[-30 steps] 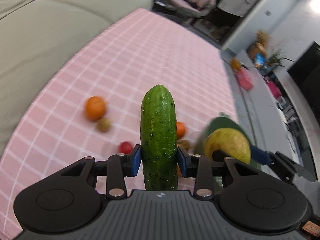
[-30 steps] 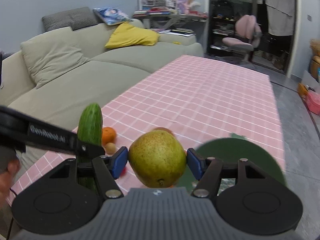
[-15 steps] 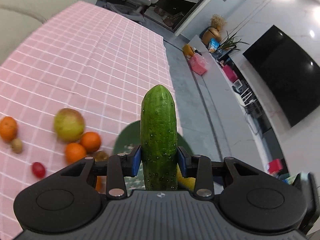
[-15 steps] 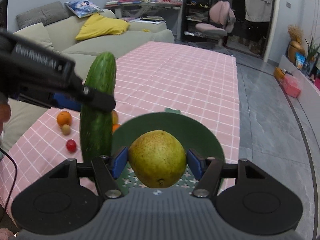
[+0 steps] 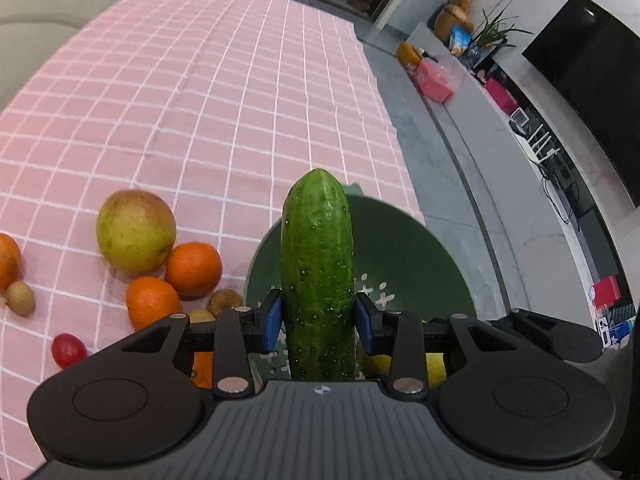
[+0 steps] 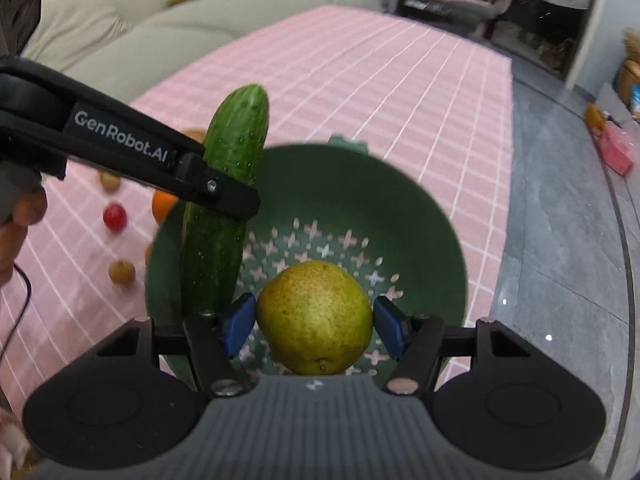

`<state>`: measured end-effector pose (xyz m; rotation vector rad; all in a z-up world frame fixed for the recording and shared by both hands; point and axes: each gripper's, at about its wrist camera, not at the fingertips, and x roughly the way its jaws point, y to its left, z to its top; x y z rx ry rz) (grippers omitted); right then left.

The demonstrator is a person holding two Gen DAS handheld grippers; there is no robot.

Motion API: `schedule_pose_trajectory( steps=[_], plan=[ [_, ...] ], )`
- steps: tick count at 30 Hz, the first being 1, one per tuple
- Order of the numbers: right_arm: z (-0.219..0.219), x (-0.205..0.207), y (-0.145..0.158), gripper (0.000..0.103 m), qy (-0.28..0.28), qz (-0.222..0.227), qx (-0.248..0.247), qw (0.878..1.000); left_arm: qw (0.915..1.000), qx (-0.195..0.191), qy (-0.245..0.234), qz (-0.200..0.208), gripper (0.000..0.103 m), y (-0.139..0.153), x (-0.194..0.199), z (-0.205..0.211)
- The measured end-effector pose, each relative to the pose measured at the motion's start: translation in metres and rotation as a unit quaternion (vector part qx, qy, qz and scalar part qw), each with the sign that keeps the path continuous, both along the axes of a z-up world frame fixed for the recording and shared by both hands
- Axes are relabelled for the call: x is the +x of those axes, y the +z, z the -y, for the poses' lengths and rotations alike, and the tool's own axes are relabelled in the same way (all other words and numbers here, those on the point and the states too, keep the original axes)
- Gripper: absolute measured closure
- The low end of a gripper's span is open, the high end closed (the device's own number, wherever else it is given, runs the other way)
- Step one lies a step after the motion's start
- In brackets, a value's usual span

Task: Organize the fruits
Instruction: 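Carry the cucumber with the left tool into the colander while the right tool lowers the pear in, then open both tools and lift them out of the green colander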

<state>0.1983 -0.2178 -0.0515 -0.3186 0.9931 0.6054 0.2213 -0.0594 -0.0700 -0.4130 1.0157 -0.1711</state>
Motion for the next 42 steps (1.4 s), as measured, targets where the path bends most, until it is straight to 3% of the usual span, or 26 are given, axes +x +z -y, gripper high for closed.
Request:
schedule_pose_trajectory(
  steps=[5,16,21,30,38,42],
  plan=[
    [-0.002,0.011,-0.01,0.041,0.016,-0.044,-0.006,0.999,0.9996,0.021,-0.009,-0.016,0.061,-0.005,0.002,0.006],
    [-0.008,0.018,-0.022,0.041,0.032,-0.085,-0.013,0.996,0.9975,0.04,-0.029,-0.051,0.06,-0.008,0.005,0.012],
    [-0.015,0.01,-0.02,0.041,0.046,-0.111,-0.026,0.992,0.9945,0.064,-0.045,-0.069,0.06,-0.009,0.001,0.018],
    [-0.014,-0.01,-0.015,0.041,0.04,-0.172,-0.039,0.984,0.9875,0.072,-0.075,-0.119,0.06,-0.01,-0.017,0.021],
    [-0.011,-0.02,-0.01,0.041,0.036,-0.169,-0.043,0.984,0.987,0.088,-0.084,-0.105,0.058,-0.009,-0.031,0.026],
    [-0.017,-0.028,-0.01,0.04,0.035,-0.163,-0.049,0.985,0.9888,0.076,-0.089,-0.093,0.047,-0.003,-0.037,0.023]
  ],
)
